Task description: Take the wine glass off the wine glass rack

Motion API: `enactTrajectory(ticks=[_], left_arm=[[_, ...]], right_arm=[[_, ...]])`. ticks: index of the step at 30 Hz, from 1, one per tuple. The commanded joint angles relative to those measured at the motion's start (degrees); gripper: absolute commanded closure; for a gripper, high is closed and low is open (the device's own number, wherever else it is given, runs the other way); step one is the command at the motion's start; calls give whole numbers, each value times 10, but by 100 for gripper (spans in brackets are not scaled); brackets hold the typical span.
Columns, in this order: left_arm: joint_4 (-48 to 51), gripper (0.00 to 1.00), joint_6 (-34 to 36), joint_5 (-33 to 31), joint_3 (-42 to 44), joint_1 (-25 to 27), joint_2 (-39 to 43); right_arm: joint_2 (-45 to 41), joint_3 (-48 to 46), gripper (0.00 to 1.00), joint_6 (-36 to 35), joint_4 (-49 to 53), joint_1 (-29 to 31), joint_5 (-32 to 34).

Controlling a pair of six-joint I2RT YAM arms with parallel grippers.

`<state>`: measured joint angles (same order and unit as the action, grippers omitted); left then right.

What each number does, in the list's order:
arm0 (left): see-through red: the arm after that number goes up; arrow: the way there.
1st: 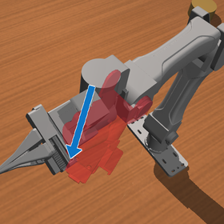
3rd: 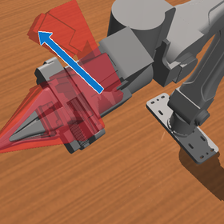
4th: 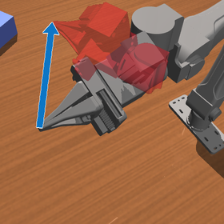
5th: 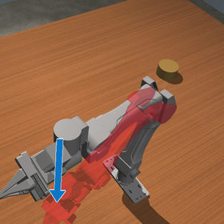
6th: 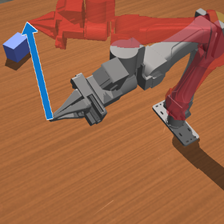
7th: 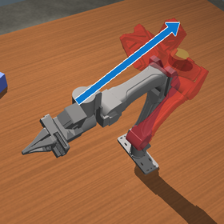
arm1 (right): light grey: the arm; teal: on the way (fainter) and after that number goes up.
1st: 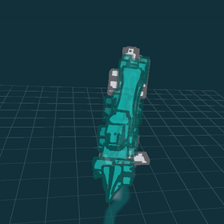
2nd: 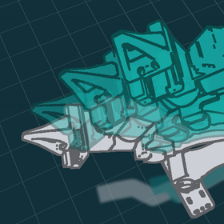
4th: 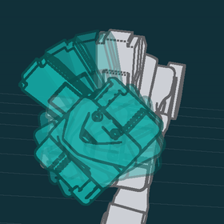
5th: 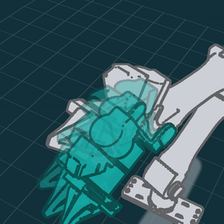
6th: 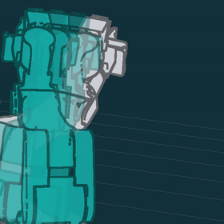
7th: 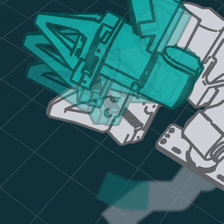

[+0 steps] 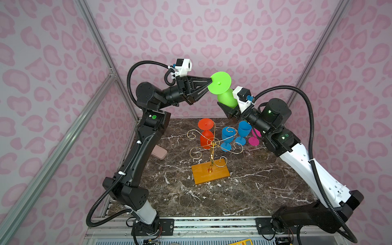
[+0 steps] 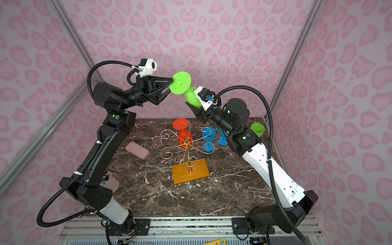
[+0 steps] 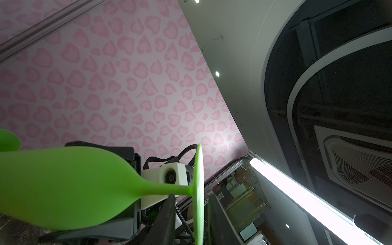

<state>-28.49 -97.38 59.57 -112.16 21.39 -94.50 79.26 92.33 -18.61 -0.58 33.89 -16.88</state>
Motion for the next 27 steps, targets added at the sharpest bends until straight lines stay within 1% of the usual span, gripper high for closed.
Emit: enactTrajectory(ticks=[1,2,3,7,10,12,15,16,18,21,23,25,27], left_arm=[[-27,65,17,-6,-7,0,-5],[-25,60,33,-8,-8,0,-4],[-14,59,59,-8,-10,0,-2],[77,54,223,-23,-10,0,14],[153,52,346,-55,-10,0,20],[171,51,412,-74,-10,0,20],[172,51,498,-114,-9,0,20],[193,51,531,-132,-9,0,22],[186,51,593,-168,2,1,29],[193,50,697,-248,24,4,45],[162,50,765,-255,53,6,59],[130,50,849,-260,97,13,81],[86,51,943,-246,148,22,100]], right_arm=[[-4,21,39,35,40,-2,32],[-4,37,40,49,67,-7,37],[-3,54,41,63,94,-14,41],[-7,111,45,104,218,-32,58],[-21,132,46,132,287,-47,62],[-30,136,48,149,323,-61,57],[-39,143,49,156,367,-76,50],[-40,144,50,157,379,-78,51],[-41,145,51,157,394,-81,48],[-36,150,52,160,409,-82,32],[-28,160,53,162,422,-82,17],[-21,168,53,165,431,-82,5],[-17,173,54,166,434,-82,-4]])
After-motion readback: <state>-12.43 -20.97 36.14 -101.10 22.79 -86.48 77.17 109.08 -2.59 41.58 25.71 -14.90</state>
